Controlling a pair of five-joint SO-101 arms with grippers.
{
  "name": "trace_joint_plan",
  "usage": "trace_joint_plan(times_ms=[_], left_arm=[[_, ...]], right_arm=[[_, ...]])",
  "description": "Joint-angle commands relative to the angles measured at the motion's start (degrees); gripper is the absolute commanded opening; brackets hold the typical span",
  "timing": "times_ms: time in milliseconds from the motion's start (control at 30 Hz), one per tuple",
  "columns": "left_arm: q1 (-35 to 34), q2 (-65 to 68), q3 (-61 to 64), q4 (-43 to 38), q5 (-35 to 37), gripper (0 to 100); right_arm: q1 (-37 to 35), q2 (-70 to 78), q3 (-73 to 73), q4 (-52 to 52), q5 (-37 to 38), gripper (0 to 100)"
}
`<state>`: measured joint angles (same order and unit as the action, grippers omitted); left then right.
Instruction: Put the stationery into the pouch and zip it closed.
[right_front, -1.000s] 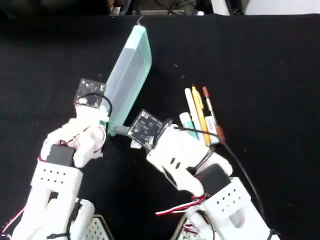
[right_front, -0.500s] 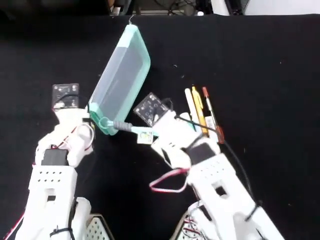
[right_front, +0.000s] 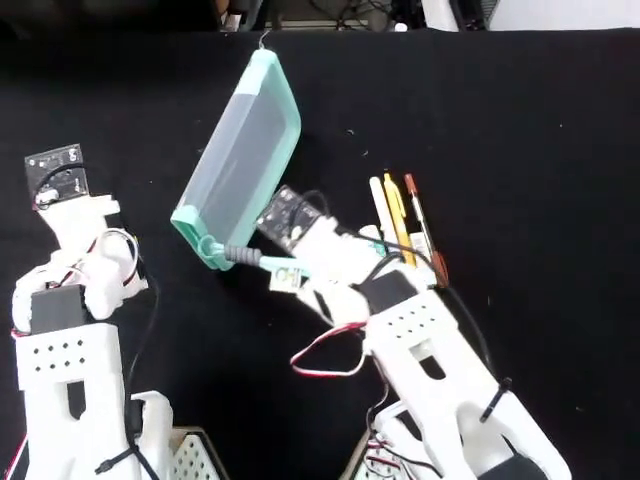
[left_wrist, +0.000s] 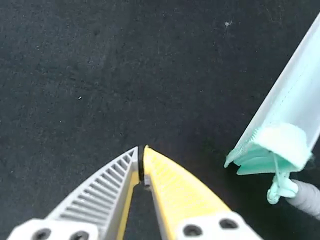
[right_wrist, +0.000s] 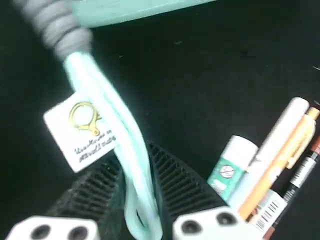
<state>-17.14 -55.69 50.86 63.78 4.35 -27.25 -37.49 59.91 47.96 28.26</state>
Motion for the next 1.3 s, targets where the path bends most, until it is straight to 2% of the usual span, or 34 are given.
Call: trace_joint_plan(times_ms=[0,100,233,367,567,733,1033,1267], left_arm=[[-0.5,0.1,-2.9,0.3,0.5,12],[-0.5,0.1,-2.9,0.3,0.5,16],[-0.4,0.1,-2.9,0.2,0.5,16],[-0.4,0.1,-2.9,0.2,0.5,16],[-0.4,0.1,-2.8,-0.4,0.5,16],[-0.4,0.1,1.5,-6.0,0.5,16],[-0.3,0.1,3.4,-8.6,0.5,16],[-0.3,0.1,3.6,-8.6,0.5,16]], right_arm=[[-1.8,0.1,-1.4,2.9,1.9,1.2],[-1.6,0.1,-1.2,6.5,5.0,1.2],[-1.6,-1.5,-1.3,11.3,9.1,1.2],[0.2,-9.5,-2.9,15.3,9.9,1.2],[3.8,-21.1,-17.9,30.9,13.1,1.2],[3.7,-20.8,-31.4,40.4,12.8,1.2],[3.9,-20.8,-41.7,43.5,12.8,1.2],[3.6,-14.1,-46.7,45.4,10.6,1.3]])
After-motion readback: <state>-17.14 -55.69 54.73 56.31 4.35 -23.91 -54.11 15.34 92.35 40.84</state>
